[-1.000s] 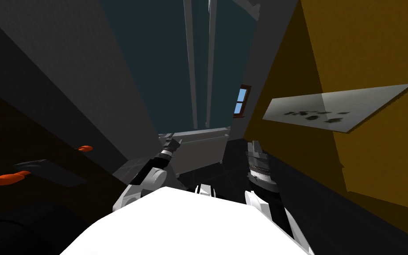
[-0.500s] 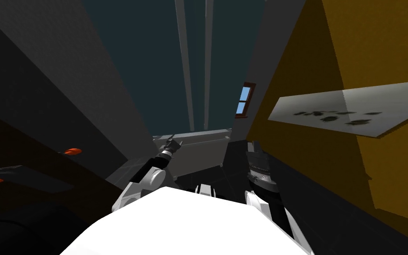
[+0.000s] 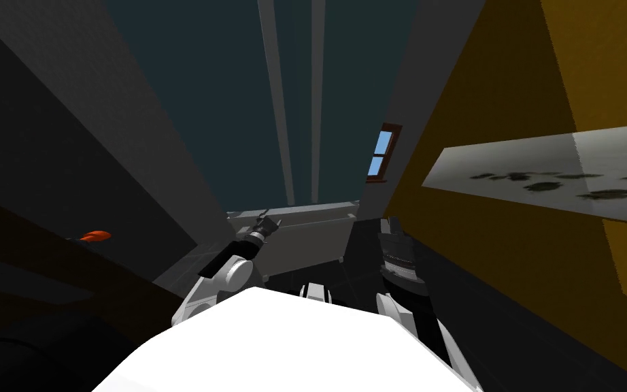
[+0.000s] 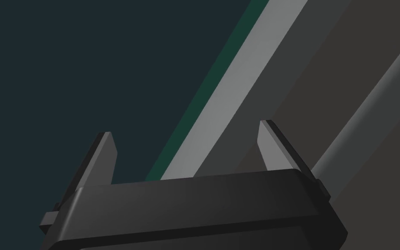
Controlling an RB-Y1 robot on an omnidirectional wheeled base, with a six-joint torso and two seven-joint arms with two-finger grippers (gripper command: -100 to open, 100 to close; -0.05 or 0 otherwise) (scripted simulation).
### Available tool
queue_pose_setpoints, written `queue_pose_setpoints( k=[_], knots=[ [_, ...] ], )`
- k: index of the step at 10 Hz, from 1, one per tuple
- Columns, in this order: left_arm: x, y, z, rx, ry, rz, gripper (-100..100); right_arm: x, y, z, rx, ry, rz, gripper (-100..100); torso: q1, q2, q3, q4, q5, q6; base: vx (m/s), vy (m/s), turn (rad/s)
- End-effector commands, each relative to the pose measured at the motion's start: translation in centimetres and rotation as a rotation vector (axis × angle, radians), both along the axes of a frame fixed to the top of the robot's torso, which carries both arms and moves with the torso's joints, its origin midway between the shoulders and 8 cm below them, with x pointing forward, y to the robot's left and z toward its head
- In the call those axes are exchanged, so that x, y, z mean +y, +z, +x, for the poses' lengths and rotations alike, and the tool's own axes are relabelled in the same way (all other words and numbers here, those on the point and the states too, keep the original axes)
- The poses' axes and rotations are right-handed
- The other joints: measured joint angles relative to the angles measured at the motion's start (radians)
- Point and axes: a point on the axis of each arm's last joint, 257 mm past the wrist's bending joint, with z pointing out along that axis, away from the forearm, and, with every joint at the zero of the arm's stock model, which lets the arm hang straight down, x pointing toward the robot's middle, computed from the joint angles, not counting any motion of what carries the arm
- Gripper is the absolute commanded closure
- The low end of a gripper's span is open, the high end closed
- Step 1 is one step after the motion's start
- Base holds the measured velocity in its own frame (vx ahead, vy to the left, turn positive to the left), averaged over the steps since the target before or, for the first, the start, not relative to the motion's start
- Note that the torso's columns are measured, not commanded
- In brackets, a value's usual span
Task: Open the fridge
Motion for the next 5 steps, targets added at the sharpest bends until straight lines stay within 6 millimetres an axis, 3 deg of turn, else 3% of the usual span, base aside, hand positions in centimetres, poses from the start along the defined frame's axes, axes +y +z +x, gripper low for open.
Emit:
queue_pose_setpoints(
  k=[1,5],
  knots=[
    [-0.27,-1.0,-0.05,0.047,-0.018,-0.06,-100,0.0,0.0,0.0,0.0,0.0,0.0,0,0.0,0.001,0.001,0.0,0.0,0.0,0.12,-0.081,0.103],
    [-1.14,-0.87,-0.46,0.087,-0.057,-0.14,-100,0.0,0.0,0.0,0.0,0.0,0.0,0,0.0,-0.001,-0.001,0.0,0.0,0.0,0.135,-0.08,0.079]
  ],
)
